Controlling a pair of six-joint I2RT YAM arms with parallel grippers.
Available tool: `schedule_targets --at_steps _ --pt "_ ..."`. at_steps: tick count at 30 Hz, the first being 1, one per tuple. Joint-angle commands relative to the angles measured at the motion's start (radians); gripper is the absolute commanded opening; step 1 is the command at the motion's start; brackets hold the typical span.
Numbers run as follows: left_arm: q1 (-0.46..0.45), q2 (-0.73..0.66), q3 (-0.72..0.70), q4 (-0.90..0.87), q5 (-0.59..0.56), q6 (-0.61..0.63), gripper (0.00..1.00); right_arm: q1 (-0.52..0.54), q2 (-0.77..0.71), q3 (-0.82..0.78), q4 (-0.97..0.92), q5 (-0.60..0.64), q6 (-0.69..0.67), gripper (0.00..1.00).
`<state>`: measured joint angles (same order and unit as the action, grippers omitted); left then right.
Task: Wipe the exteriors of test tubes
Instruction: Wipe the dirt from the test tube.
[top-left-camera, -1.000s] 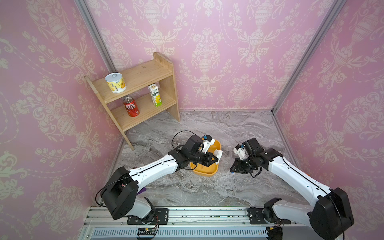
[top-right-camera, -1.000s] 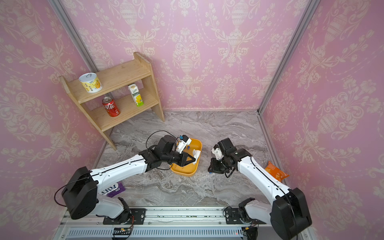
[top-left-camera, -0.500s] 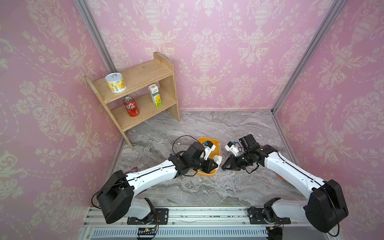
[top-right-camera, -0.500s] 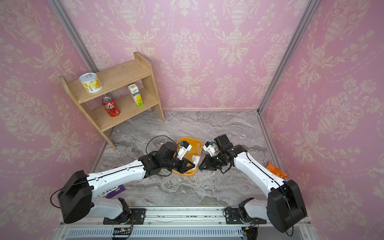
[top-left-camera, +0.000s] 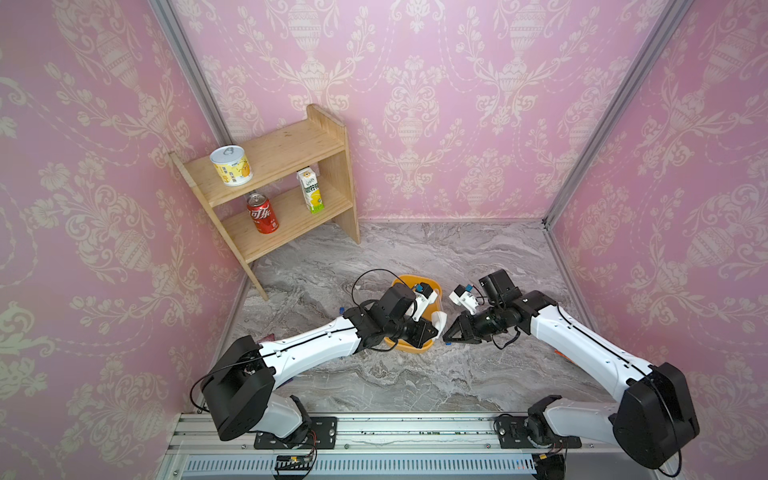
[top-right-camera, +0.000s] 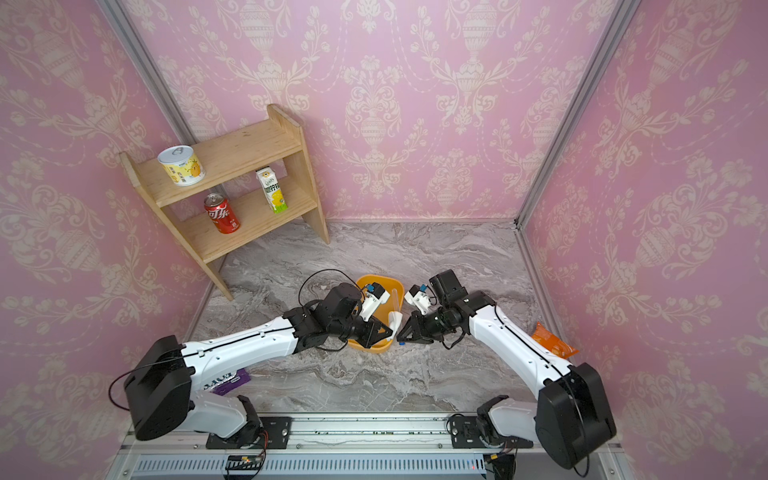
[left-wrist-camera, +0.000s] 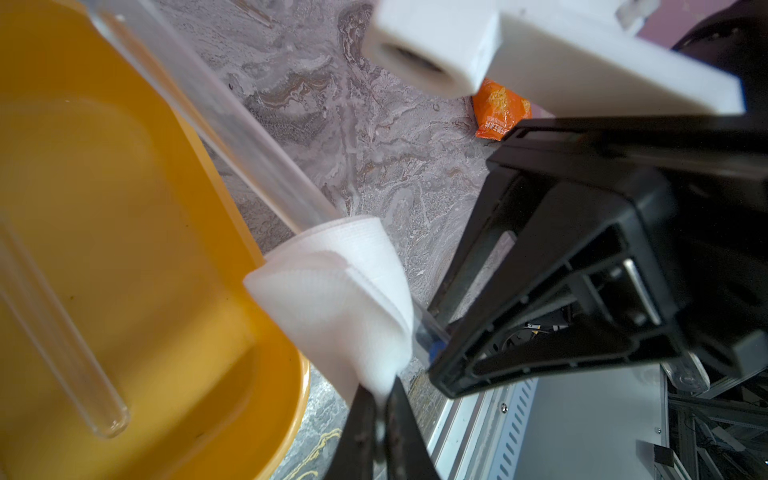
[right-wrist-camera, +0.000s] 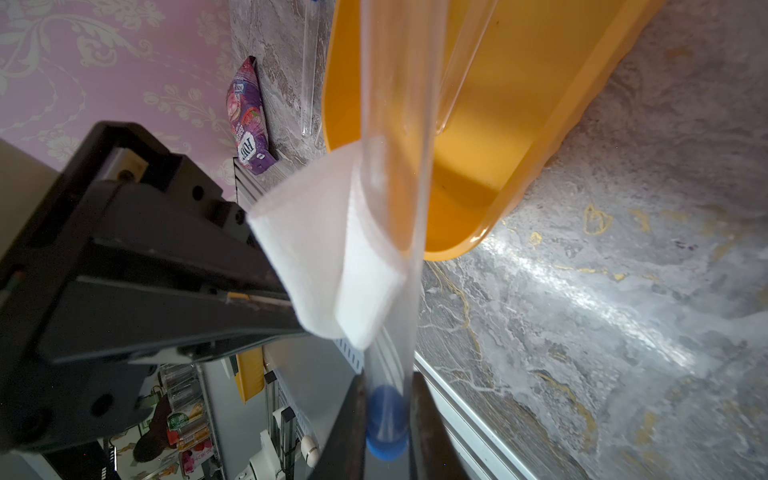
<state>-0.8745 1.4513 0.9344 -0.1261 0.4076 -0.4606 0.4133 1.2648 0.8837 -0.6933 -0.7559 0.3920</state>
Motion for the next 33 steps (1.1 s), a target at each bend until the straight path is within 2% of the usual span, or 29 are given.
schedule_targets --at_steps 1,11,26,33 --pt "-0.006 0.023 0.044 -0.038 -0.029 0.046 0.09 0.005 -0.039 -0.019 -0.03 -0.02 -0.015 0.1" --pt "-0.003 0.071 0.113 -0.057 -0.043 0.097 0.09 0.005 -0.07 -0.038 -0.055 -0.013 -0.013 0.09" --pt "0.09 0.171 0.248 -0.1 -0.018 0.165 0.09 0.005 -0.102 -0.053 -0.071 0.006 -0.01 0.09" --pt "0.091 0.172 0.254 -0.101 0.005 0.16 0.09 0.006 -0.096 -0.047 -0.072 0.016 -0.013 0.09"
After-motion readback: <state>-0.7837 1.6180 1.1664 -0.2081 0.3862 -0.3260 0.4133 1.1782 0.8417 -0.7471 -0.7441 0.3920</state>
